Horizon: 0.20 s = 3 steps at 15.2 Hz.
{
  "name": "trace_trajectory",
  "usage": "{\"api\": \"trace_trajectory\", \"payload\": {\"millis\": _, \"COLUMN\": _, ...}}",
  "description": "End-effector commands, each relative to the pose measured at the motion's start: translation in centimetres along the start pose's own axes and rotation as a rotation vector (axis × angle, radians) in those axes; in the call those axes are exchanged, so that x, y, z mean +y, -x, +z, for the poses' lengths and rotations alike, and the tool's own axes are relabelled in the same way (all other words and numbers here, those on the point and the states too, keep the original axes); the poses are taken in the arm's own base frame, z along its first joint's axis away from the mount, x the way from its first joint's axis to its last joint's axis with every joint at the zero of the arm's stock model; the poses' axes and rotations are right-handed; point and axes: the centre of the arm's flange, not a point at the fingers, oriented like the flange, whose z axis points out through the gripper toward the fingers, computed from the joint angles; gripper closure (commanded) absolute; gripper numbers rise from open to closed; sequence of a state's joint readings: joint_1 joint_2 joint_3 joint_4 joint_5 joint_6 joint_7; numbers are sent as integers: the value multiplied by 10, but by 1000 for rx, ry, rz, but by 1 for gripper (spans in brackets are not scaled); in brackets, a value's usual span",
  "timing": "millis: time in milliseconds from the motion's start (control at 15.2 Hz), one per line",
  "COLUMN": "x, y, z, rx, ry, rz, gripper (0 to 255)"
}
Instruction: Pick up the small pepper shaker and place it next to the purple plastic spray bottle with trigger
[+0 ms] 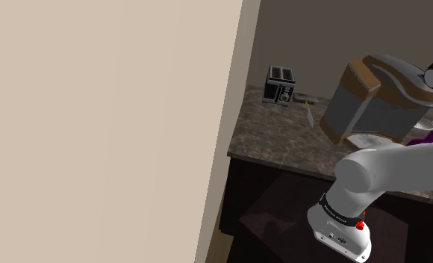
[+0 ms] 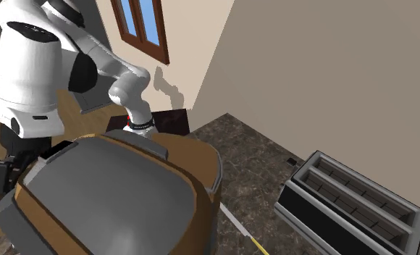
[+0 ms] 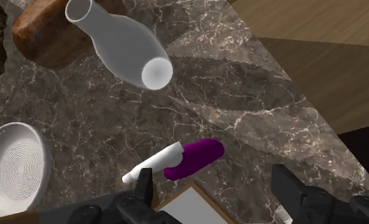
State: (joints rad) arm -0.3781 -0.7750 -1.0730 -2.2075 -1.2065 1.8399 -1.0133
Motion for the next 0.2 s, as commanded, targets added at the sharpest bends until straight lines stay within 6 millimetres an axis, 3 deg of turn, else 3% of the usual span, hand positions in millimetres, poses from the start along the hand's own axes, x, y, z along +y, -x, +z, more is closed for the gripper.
{"api": "trace_trajectory", "payload": {"millis": 0, "x": -18, "y": -20, "z": 28, "rx": 103, "ry": -96, "rz": 6, "gripper": 0}}
{"api": "trace_trajectory", "payload": {"millis": 132, "x": -30, "y": -29, "z": 44, "rx": 138, "ry": -123, "rz": 7, "gripper": 0}}
